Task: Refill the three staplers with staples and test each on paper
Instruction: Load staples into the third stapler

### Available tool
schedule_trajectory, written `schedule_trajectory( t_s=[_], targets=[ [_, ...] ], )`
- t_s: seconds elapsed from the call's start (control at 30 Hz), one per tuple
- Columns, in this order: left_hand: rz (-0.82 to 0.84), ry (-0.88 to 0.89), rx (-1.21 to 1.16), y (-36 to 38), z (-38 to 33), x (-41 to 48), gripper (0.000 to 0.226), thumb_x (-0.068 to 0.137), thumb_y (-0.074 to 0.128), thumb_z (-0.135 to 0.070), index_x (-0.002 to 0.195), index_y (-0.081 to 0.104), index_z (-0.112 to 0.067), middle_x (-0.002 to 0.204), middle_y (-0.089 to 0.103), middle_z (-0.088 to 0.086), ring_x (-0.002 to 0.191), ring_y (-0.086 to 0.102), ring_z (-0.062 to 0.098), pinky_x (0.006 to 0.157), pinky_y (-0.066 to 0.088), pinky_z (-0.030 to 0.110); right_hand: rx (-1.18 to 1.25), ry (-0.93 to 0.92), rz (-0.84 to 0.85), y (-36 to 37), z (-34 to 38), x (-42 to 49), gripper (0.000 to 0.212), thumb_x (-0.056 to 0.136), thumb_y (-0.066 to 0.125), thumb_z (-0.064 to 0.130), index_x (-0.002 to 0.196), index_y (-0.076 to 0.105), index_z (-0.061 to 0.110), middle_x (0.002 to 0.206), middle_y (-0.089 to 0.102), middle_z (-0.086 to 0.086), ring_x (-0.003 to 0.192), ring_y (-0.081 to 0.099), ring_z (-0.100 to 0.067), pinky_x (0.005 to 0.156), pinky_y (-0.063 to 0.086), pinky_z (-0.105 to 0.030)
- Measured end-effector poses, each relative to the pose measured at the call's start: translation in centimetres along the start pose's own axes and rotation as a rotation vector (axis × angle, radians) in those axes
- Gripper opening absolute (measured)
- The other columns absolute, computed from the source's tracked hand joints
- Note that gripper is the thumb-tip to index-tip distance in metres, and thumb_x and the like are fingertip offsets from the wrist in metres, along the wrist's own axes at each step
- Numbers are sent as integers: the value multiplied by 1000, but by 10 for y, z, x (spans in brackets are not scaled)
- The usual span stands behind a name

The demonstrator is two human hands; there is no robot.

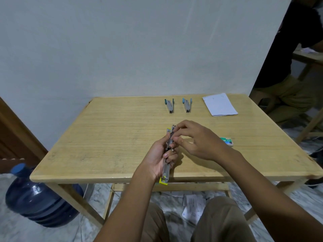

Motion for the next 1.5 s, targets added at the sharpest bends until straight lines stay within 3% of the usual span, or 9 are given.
schedule_trajectory(
  t_s=[0.13,0.37,0.67,0.83,1.0,1.07,1.27,1.37,1.5],
  targets=[
    [-16,-9,23,-3,1,1,32,96,51,-36,78,55,-10,53,34,-4,28,28,4,27,24,16,-38,-20,150,3,2,-2,39,92,37,54,100,73,41,120,53,17,114,48,-4,91,46,-36],
    [43,-34,-57,5,2,-3,33,102,42,-32,83,55,-8,56,42,-1,29,30,4,28,22,15,-340,-53,155,-9,-1,8,60,94,19,58,115,71,36,134,50,12,120,43,-9,91,32,-29],
    [-10,-19,-34,4,2,-5,39,102,42,-32,76,56,-7,57,40,-3,28,29,4,28,23,16,-249,-104,181,-1,1,1,51,97,26,56,108,71,36,130,52,14,115,48,-8,91,42,-35],
    [31,-48,-26,8,4,-6,38,103,39,-34,79,53,-8,62,24,-5,30,29,5,29,24,16,-359,-70,137,-5,-5,6,56,96,20,56,114,68,35,133,52,11,117,47,-10,89,33,-30],
    [46,-46,-36,10,4,-7,38,104,37,-34,79,50,-7,58,38,-1,30,30,4,29,26,16,-284,-8,117,-1,-7,8,60,93,17,57,116,67,33,130,53,12,114,48,-9,83,33,-29],
    [43,-38,-43,10,4,-7,38,104,37,-33,80,51,-7,58,39,0,30,30,5,28,26,17,-170,47,77,1,-11,6,58,93,21,59,115,67,32,124,55,15,112,49,-6,82,40,-31],
    [-40,-8,6,5,3,-5,43,103,38,-36,79,54,-5,45,31,-2,26,31,8,28,28,16,218,-2,-108,3,0,-13,10,87,69,38,90,68,28,96,64,14,91,60,-10,78,48,-26],
    [-55,-11,15,2,5,-4,48,103,38,-38,77,57,-2,38,30,-1,25,31,9,29,29,15,275,-57,-153,2,8,-21,7,87,75,21,89,74,15,89,70,6,85,63,-13,77,49,-26],
    [-75,-1,19,-3,4,-1,44,102,42,-41,79,53,-6,50,34,-1,27,32,7,31,28,17,261,-66,-185,5,11,-29,9,83,76,25,89,76,18,90,72,7,87,66,-11,79,53,-33]
  ],
)
Point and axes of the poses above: each hand's wrist, its own x-axis towards the middle knuckle, its own y-axis out of the palm, z = x × y, the point moved 6 cm from there along x, towards the middle knuckle
